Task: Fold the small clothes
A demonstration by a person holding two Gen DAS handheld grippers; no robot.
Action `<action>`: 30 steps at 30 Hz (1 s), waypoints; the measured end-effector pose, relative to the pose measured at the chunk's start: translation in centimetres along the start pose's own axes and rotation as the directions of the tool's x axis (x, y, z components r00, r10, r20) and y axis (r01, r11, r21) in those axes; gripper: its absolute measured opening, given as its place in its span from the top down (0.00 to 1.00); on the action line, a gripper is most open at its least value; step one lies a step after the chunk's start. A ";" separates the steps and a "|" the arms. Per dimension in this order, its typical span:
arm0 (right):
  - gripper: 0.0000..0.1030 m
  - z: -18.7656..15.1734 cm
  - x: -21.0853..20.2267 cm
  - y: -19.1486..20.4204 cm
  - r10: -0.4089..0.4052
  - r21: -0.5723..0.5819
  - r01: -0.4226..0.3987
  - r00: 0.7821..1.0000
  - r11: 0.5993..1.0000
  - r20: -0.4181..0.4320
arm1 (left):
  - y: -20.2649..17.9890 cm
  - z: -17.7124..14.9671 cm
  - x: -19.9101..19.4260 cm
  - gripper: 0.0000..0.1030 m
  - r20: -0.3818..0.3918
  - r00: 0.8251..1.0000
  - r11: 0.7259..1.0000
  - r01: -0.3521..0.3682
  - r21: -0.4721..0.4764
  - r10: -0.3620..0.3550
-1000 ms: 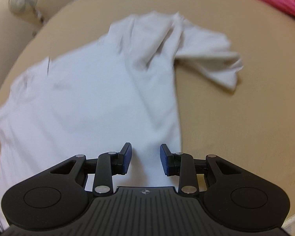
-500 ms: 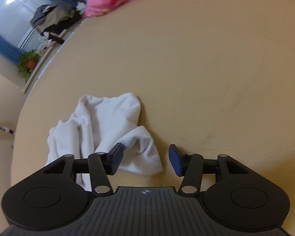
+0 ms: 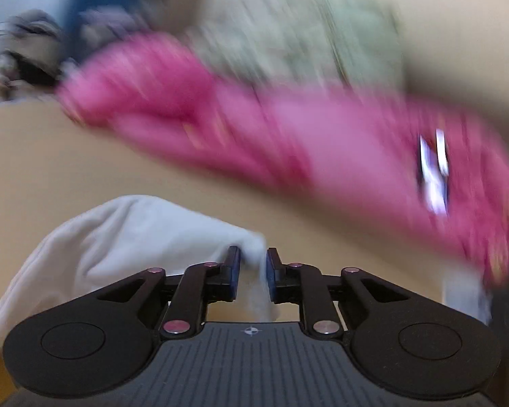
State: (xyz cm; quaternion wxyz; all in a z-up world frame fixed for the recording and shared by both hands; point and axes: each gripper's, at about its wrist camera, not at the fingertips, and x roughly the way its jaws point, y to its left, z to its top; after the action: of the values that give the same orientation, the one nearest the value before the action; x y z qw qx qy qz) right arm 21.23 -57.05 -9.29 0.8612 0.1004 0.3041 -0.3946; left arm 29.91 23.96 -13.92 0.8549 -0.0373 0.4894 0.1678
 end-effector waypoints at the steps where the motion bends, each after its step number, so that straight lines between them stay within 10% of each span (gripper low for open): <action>1: 0.82 -0.4 0.7 -2.3 0.013 0.112 -0.007 0.998 0.994 -0.057 | 0.1 0.0 -0.1 0.39 -0.004 1.000 1.000 0.003 -0.005 -0.003; 5: 0.82 -1.0 0.5 -7.3 0.207 0.386 -0.193 0.978 0.902 0.005 | 0.0 0.1 0.0 0.39 -0.005 1.000 1.000 -0.004 0.005 0.004; 9: 0.76 -1.1 3.0 -8.5 0.464 0.549 -0.403 0.885 0.732 0.030 | -0.2 0.1 -0.1 0.39 0.007 1.000 1.000 -0.008 0.019 0.008; 14: 0.60 -0.5 7.4 -6.0 0.547 0.632 -0.411 0.837 0.657 -0.025 | 0.2 -0.1 0.0 0.38 0.020 1.000 0.999 -0.014 0.030 0.013; 16: 0.53 0.5 8.9 -4.5 0.530 0.635 -0.371 0.845 0.678 -0.072 | 0.3 -0.1 -0.1 0.37 0.022 1.000 0.999 -0.015 0.031 0.015; 19: 0.57 0.6 10.5 -1.1 0.424 0.511 -0.255 0.872 0.821 -0.246 | 0.3 -0.2 -0.2 0.36 0.031 0.999 0.999 -0.021 0.043 0.020; 22: 0.96 0.8 10.0 1.3 0.288 0.343 -0.191 0.922 0.920 -0.259 | 0.5 -0.3 -0.1 0.35 0.036 0.999 0.998 -0.025 0.051 0.023; 25: 0.96 1.6 8.2 -0.4 0.349 0.448 -0.279 0.934 0.850 -0.081 | 0.5 -0.3 -0.2 0.35 0.033 0.999 0.999 -0.023 0.049 0.022; 28: 0.97 2.6 3.4 -3.7 0.377 0.492 -0.484 0.874 0.723 0.305 | 0.7 -0.3 -0.3 0.35 0.030 0.999 0.999 -0.021 0.049 0.020; 30: 0.97 1.8 2.3 -4.7 0.321 0.504 -0.475 0.874 0.721 0.366 | 0.7 -0.3 -0.4 0.35 0.030 0.999 0.998 -0.024 0.053 0.022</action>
State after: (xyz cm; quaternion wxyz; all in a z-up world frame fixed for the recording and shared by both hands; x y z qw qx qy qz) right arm 19.72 -62.31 -8.91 0.8851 0.3696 0.0282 -0.2814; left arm 29.24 24.41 -13.69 0.8607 -0.0064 0.4817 0.1649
